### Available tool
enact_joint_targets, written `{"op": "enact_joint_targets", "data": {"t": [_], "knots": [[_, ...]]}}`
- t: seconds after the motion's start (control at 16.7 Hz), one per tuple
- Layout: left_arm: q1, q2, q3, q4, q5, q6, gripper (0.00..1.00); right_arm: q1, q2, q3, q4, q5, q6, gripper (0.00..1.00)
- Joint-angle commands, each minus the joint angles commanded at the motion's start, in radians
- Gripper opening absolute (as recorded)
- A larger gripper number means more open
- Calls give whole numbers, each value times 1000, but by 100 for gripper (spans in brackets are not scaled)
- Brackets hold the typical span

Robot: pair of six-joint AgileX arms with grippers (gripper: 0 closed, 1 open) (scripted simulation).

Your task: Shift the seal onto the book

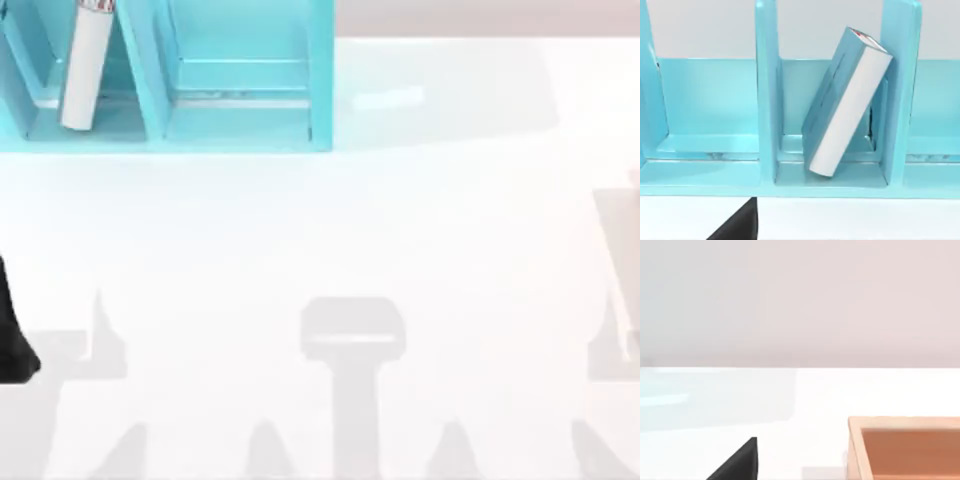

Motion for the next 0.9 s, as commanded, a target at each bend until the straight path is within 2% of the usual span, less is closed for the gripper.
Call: {"op": "enact_joint_targets", "data": {"t": [0.24,0.42,0.66,0.9], "knots": [[-1,26,11,21,-1,1,100,0,0,0,0,0,0,100],[-5,133,50,99,-5,7,100,0,0,0,0,0,0,100],[-17,376,106,236,-11,30,100,0,0,0,0,0,0,100],[-38,713,165,402,-13,74,100,0,0,0,0,0,0,100]]}}
